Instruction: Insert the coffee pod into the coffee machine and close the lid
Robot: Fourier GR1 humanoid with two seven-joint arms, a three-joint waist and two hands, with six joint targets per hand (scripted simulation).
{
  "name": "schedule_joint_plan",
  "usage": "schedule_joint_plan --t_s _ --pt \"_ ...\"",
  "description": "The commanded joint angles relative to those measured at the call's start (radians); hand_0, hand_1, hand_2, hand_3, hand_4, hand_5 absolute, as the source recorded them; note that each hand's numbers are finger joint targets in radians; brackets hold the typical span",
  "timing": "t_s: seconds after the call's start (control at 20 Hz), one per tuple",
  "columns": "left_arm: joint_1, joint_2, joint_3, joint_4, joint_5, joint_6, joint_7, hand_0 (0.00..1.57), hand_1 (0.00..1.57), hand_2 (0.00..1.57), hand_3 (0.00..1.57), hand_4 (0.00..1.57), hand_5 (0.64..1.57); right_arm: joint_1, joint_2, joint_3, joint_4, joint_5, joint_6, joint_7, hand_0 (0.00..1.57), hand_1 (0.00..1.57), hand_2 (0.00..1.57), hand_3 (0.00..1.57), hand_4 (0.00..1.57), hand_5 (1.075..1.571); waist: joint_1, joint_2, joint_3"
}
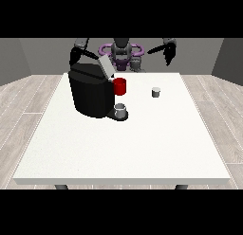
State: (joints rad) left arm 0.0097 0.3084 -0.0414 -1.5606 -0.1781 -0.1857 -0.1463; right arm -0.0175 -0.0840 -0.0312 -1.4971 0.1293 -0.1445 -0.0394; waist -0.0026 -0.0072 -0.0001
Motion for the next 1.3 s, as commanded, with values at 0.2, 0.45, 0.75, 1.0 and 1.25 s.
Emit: schedule_joint_plan --t_s 0.2,0.45,0.75,1.0,1.25 --pt "-0.233 0.152 0.123 0.155 -0.029 -0.076 0.095 0.00 0.00 0.00 0.00 0.00 1.571 -0.054 0.030 0.058 -0.007 0.027 0.008 -0.022 0.00 0.00 0.00 0.00 0.00 1.571 -0.113 0.109 0.0002" --pt "-0.285 0.140 0.061 0.260 -0.145 -0.046 0.073 0.00 0.00 0.00 0.00 0.00 1.571 -0.106 0.077 0.075 0.032 0.047 -0.034 -0.031 0.00 0.00 0.00 0.00 0.00 1.571 -0.126 0.190 0.0002" --pt "-0.352 0.162 0.059 0.427 -0.219 -0.042 -0.026 0.00 0.00 0.00 0.00 0.00 1.571 -0.177 0.039 0.048 0.037 0.010 0.025 0.035 0.00 0.00 0.00 0.00 0.00 1.571 -0.146 0.246 -0.0003" --pt "-0.428 0.163 0.052 0.551 -0.301 -0.012 -0.031 0.00 0.00 0.00 0.00 0.00 1.571 -0.226 0.083 0.074 0.076 0.046 -0.050 0.039 0.00 0.00 0.00 0.00 0.00 1.571 -0.127 0.255 -0.0003" --pt "-0.470 0.109 0.037 0.627 -0.377 0.071 -0.055 0.49 0.49 0.72 0.49 0.00 1.571 -0.245 0.063 0.058 0.125 0.048 -0.015 0.096 0.00 0.00 0.00 0.00 0.00 1.571 -0.117 0.203 -0.0003"
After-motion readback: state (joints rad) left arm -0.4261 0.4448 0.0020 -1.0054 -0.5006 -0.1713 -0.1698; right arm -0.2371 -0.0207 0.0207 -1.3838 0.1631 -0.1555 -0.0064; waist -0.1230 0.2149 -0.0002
